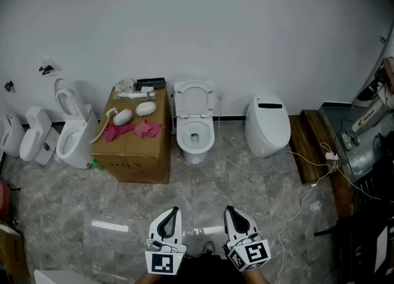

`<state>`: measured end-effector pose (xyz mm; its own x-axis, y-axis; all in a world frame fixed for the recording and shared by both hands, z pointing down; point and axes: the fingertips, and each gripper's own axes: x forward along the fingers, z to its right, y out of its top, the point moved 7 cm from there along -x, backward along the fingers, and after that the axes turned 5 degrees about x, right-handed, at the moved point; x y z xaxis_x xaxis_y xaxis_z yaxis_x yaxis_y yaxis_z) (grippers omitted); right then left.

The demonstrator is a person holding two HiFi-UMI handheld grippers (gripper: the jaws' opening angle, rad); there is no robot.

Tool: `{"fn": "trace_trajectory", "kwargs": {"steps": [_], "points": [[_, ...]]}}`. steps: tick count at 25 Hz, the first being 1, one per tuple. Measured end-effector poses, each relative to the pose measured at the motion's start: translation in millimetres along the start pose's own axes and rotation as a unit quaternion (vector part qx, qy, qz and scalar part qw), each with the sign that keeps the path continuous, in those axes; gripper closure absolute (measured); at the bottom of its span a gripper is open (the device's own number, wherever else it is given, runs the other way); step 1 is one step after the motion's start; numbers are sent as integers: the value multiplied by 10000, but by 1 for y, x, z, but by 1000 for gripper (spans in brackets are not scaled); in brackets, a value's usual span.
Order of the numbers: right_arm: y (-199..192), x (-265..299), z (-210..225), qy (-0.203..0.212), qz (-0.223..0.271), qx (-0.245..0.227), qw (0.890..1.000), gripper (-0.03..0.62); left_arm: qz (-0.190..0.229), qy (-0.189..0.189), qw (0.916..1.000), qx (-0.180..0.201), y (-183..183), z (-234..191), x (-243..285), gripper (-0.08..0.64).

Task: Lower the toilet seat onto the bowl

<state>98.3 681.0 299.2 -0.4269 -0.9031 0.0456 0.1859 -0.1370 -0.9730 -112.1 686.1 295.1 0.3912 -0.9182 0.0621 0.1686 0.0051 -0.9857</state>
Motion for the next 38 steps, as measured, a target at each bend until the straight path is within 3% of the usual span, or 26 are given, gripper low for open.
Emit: {"fn": "trace_trajectory", "kwargs": {"steps": [15, 29, 38], "points": [[9, -9, 21, 27, 177, 105, 9998, 566, -5, 25, 9999, 118, 6, 19, 11, 552], [0, -8, 78, 380, -56, -12, 9993, 566, 21, 339, 9992, 193, 8, 60, 43, 552], [-3, 47, 117, 317, -145, 37, 9994, 566, -71, 327, 9993, 150, -9, 45, 111, 552]]}}
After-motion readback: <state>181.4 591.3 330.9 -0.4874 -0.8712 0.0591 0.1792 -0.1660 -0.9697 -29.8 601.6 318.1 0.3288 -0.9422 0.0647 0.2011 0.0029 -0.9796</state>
